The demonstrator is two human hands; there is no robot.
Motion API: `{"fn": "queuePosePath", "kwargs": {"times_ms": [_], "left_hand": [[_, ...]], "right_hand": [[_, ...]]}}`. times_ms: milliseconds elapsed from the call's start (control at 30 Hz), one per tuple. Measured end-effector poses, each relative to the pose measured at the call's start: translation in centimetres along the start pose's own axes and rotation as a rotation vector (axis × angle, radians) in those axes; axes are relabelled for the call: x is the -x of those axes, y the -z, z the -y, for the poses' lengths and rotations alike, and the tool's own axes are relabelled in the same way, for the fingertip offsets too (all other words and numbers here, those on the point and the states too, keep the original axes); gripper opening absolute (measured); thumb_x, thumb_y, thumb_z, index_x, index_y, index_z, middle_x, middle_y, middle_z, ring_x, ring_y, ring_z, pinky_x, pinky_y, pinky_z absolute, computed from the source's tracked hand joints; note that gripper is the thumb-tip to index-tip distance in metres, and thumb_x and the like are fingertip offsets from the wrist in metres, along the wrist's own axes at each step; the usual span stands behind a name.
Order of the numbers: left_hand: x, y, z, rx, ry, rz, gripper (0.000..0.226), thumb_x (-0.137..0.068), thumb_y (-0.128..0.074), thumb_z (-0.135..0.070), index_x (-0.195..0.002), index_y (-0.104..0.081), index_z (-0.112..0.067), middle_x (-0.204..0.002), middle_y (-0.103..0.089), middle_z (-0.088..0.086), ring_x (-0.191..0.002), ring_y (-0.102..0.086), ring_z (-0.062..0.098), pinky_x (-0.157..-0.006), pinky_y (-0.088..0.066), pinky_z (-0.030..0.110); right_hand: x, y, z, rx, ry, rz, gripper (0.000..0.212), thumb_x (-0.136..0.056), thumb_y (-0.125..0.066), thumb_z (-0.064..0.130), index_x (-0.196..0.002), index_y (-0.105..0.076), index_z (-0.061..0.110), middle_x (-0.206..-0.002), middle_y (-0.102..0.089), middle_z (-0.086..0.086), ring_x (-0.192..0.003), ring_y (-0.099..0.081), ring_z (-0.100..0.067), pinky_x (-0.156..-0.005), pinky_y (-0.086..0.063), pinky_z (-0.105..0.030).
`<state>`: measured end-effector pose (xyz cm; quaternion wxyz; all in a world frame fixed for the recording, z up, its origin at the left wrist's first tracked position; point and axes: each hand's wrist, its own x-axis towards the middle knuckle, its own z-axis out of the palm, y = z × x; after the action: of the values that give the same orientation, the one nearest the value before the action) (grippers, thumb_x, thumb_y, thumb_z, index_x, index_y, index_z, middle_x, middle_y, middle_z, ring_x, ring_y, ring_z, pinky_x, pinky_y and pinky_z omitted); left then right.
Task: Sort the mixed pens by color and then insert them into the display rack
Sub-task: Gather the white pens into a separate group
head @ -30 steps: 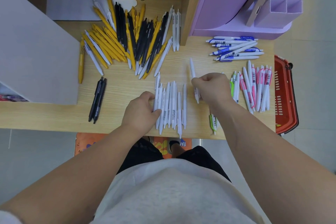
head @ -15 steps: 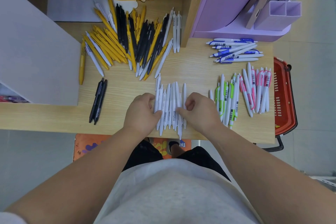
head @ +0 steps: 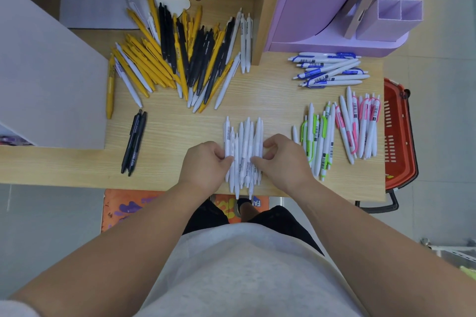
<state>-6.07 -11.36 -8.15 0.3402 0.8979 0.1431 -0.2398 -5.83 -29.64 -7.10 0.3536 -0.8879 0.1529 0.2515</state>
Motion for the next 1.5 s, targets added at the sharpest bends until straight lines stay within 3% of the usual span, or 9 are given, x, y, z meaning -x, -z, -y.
{"fn": "queuePosePath", "kwargs": {"times_ms": [233,533,667,767,867,1000,1233,1367,1500], "left_hand": [[-0.6,0.1,-1.0,0.003,-0.017,0.001,0.019,-0.086,-0.075,-0.032,-0.094,-0.07,-0.016,-0.076,-0.062,-0.012,-0.078,-0.064,0.01,-0.073,-0.052,0.026],[-2.7,2.8,-0.5,-0.029,-0.068,-0.089,0.024,-0.089,-0.069,-0.033,-0.108,-0.067,-0.017,-0.092,-0.066,-0.004,-0.088,-0.062,0.015,-0.074,-0.045,0.026],[-4.3,4.1,-1.9,-0.059,-0.197,-0.171,0.035,-0.091,-0.067,-0.029,-0.125,-0.061,-0.017,-0.109,-0.059,0.001,-0.091,-0.057,0.017,-0.079,-0.046,0.029],[-6.5,4.1,-3.0,-0.139,-0.272,-0.148,0.025,-0.094,-0.062,-0.025,-0.117,-0.061,-0.014,-0.099,-0.058,0.004,-0.086,-0.056,0.021,-0.071,-0.045,0.031],[-8.3,3.8,-3.5,-0.231,-0.265,-0.129,0.014,-0.095,-0.059,-0.022,-0.103,-0.061,-0.011,-0.093,-0.059,0.007,-0.083,-0.059,0.026,-0.062,-0.042,0.031],[-9.2,3.6,-3.8,-0.312,-0.229,-0.112,0.019,-0.097,-0.057,-0.025,-0.103,-0.061,-0.008,-0.098,-0.061,0.01,-0.084,-0.062,0.028,-0.064,-0.047,0.034],[-8.8,5.4,-4.1,-0.277,-0.168,-0.106,0.009,-0.087,-0.06,-0.017,-0.088,-0.06,-0.008,-0.082,-0.06,0.006,-0.073,-0.057,0.026,-0.058,-0.043,0.031],[-6.8,6.8,-1.6,-0.19,-0.161,-0.118,0.011,-0.085,-0.064,-0.018,-0.086,-0.065,-0.007,-0.079,-0.064,0.005,-0.071,-0.059,0.023,-0.057,-0.045,0.03],[-4.0,6.8,1.7,-0.063,-0.142,-0.129,0.003,-0.082,-0.07,-0.014,-0.084,-0.07,-0.011,-0.07,-0.061,-0.004,-0.066,-0.056,0.016,-0.054,-0.037,0.024]], "right_hand": [[-0.4,1.1,0.2,0.063,0.002,-0.024,0.039,-0.083,-0.074,0.043,-0.11,-0.062,0.017,-0.081,-0.061,0.01,-0.079,-0.06,-0.011,-0.067,-0.046,-0.025],[-3.2,2.9,2.0,0.093,-0.011,-0.07,0.038,-0.087,-0.067,0.049,-0.109,-0.064,0.019,-0.085,-0.062,0.008,-0.086,-0.062,-0.016,-0.075,-0.052,-0.032],[-5.9,3.2,4.5,0.169,0.123,-0.135,0.044,-0.09,-0.063,0.045,-0.127,-0.059,0.022,-0.115,-0.061,-0.002,-0.098,-0.062,-0.022,-0.083,-0.052,-0.036],[-8.5,3.1,7.0,0.277,0.341,-0.121,0.049,-0.094,-0.057,0.028,-0.143,-0.05,0.019,-0.139,-0.046,-0.002,-0.108,-0.06,-0.026,-0.089,-0.049,-0.034],[-10.5,2.8,8.5,0.466,0.469,-0.09,0.057,-0.093,-0.05,0.011,-0.149,-0.04,0.016,-0.153,-0.035,-0.002,-0.121,-0.05,-0.033,-0.094,-0.048,-0.039],[-11.3,2.2,8.9,0.723,0.402,-0.012,0.073,-0.09,-0.045,0.008,-0.157,-0.018,0.016,-0.166,-0.007,0.001,-0.139,-0.03,-0.028,-0.107,-0.038,-0.04],[-10.2,2.2,7.7,0.792,0.381,0.132,0.08,-0.091,-0.041,0.005,-0.159,-0.001,0.017,-0.166,0.012,0.006,-0.153,0.002,-0.014,-0.118,-0.023,-0.037],[-9.1,1.8,7.0,0.621,0.428,0.108,0.064,-0.096,-0.043,0.015,-0.157,-0.022,0.013,-0.165,-0.016,0.001,-0.15,-0.019,-0.022,-0.113,-0.032,-0.037],[-9.0,1.3,7.7,0.304,0.418,-0.185,0.044,-0.096,-0.049,0.02,-0.139,-0.05,0.013,-0.138,-0.047,-0.004,-0.107,-0.057,-0.03,-0.083,-0.05,-0.035]]}}
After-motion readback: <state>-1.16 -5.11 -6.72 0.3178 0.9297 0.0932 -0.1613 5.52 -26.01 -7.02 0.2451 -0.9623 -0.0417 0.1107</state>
